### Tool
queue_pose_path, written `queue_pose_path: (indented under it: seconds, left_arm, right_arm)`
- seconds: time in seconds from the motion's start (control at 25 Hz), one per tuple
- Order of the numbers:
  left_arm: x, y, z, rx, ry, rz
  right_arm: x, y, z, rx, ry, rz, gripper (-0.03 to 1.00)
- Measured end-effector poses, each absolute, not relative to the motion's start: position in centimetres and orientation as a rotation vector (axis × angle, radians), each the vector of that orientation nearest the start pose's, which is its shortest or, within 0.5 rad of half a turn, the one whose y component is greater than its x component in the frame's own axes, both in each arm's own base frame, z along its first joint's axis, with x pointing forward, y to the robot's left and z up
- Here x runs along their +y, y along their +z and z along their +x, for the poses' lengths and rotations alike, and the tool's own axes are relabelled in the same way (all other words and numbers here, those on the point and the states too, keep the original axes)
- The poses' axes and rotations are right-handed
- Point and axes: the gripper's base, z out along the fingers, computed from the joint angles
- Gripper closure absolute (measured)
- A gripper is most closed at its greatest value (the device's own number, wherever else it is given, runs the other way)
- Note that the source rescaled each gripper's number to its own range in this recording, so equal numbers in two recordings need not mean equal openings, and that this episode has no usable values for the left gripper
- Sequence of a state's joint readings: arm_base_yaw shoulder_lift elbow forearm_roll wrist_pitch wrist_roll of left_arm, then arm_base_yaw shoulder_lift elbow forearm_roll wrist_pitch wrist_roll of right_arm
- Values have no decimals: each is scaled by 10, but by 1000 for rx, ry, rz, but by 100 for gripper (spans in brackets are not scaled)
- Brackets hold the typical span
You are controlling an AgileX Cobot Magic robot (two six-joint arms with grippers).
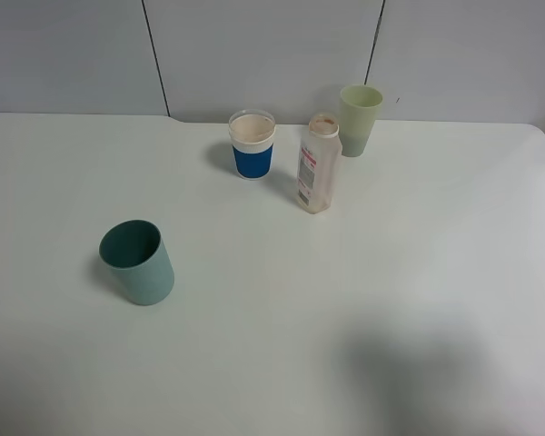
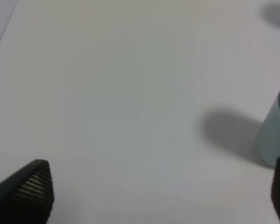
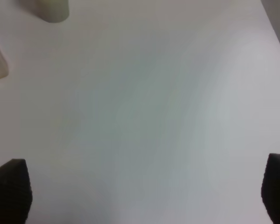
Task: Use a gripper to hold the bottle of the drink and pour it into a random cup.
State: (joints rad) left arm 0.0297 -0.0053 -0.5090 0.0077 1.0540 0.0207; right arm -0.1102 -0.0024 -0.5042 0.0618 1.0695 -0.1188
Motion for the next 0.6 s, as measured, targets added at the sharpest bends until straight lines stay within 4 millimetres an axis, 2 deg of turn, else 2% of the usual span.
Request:
queue_pose_path:
  seconds: [0.28, 0.6]
  left_arm:
    - [0, 280, -7, 2023, 41, -9]
    - [0, 280, -7, 2023, 41, -9]
  right_arm:
    - [8, 278, -5, 2041, 11, 48, -3]
    - [8, 279, -5, 2033, 25, 75, -3]
